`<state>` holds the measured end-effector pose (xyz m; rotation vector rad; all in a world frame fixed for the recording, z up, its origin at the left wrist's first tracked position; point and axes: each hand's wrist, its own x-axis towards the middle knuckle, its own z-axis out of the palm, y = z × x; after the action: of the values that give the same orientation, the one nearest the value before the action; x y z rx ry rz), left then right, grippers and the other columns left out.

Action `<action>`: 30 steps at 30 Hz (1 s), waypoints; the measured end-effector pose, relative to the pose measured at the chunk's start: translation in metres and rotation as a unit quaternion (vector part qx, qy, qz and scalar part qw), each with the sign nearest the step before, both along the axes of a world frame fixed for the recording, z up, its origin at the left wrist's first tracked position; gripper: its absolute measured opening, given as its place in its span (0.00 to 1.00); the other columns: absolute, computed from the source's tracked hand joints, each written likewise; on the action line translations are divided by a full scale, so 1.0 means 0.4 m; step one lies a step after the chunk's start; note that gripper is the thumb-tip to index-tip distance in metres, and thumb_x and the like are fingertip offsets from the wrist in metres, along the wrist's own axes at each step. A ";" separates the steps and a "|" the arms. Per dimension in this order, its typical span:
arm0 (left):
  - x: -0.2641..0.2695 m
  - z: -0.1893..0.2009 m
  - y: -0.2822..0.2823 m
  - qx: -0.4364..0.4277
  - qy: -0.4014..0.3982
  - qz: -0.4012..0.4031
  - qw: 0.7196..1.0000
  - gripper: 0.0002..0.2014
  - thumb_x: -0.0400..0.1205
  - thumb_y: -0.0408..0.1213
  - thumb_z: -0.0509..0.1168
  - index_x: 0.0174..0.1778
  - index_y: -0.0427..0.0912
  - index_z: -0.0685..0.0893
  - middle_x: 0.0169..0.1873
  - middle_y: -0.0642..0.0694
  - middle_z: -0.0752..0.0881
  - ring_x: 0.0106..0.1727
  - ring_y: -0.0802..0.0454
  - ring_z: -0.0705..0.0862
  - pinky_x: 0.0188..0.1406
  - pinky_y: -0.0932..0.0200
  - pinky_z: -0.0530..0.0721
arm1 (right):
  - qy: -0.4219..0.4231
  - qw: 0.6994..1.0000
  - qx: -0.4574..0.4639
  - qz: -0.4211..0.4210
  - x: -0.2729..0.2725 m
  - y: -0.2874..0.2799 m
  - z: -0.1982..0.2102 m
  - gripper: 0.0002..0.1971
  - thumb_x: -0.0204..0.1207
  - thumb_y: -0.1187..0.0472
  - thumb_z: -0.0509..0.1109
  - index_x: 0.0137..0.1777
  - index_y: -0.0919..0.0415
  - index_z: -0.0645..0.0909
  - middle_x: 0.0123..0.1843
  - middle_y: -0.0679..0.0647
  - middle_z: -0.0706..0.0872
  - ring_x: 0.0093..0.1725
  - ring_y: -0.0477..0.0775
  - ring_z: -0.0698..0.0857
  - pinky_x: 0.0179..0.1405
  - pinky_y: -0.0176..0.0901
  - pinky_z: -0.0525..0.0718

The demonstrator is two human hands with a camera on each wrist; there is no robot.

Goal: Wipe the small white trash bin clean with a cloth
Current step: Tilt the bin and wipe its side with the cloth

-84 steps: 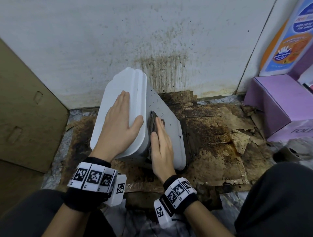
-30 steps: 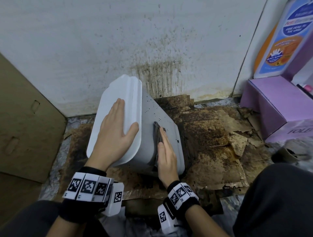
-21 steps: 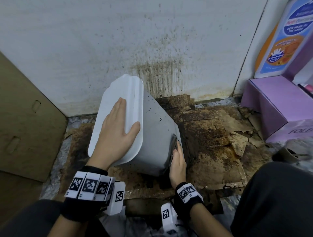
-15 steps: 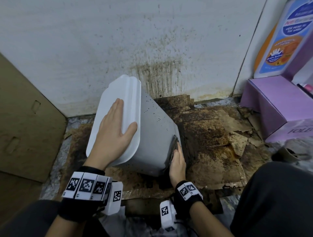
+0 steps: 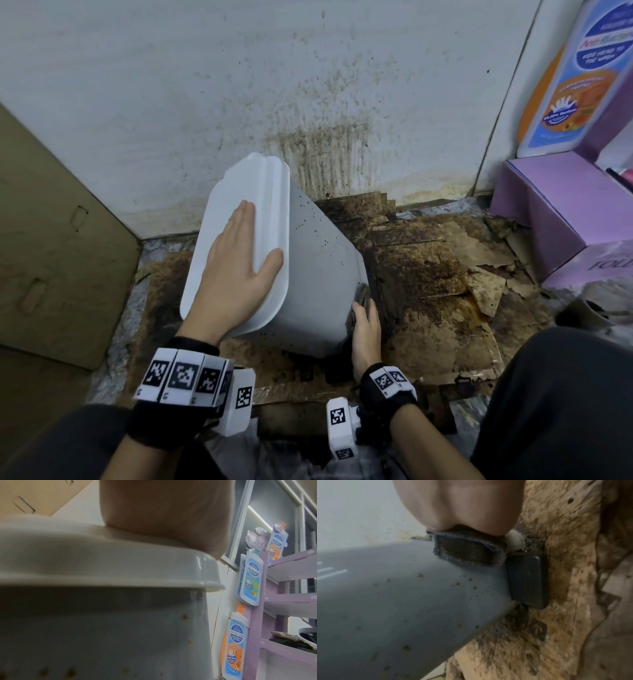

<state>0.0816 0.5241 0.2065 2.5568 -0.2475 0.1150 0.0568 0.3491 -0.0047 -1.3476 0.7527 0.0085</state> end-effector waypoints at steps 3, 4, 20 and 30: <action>-0.001 0.002 -0.008 0.004 0.003 -0.003 1.000 0.42 0.84 0.57 0.52 0.92 0.45 0.46 0.92 0.49 0.47 0.92 0.55 0.46 0.90 0.53 0.45 | -0.004 1.000 -0.018 -0.017 -0.004 0.015 0.032 0.37 0.74 0.39 0.59 0.85 0.44 0.70 0.84 0.48 0.75 0.83 0.55 0.72 0.85 0.60 0.68; 0.000 0.000 -0.007 0.003 0.003 -0.003 1.000 0.42 0.84 0.57 0.51 0.92 0.45 0.46 0.92 0.49 0.47 0.92 0.55 0.46 0.90 0.53 0.45 | -0.012 0.999 -0.026 -0.017 -0.007 0.021 0.060 0.33 0.78 0.42 0.59 0.85 0.44 0.71 0.83 0.48 0.75 0.82 0.55 0.73 0.85 0.57 0.68; 0.004 -0.008 -0.009 0.021 -0.009 -0.009 1.000 0.42 0.84 0.58 0.51 0.92 0.44 0.46 0.92 0.48 0.47 0.92 0.55 0.46 0.86 0.62 0.42 | -0.198 0.946 0.050 0.250 0.160 0.080 0.432 0.27 0.92 0.49 0.57 0.89 0.42 0.60 0.79 0.33 0.74 0.76 0.40 0.76 0.76 0.42 0.76; 0.004 -0.005 0.002 0.016 0.002 -0.010 1.000 0.42 0.84 0.58 0.51 0.92 0.44 0.45 0.92 0.49 0.46 0.92 0.56 0.45 0.88 0.59 0.42 | -0.239 0.911 -0.106 0.320 0.137 0.030 0.329 0.28 0.95 0.51 0.47 0.92 0.45 0.44 0.93 0.38 0.46 0.91 0.39 0.46 0.92 0.50 0.46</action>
<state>0.0832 0.5249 0.2045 2.5858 -0.2753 0.0987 0.1115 0.3609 0.1269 -1.6687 -0.1260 0.1152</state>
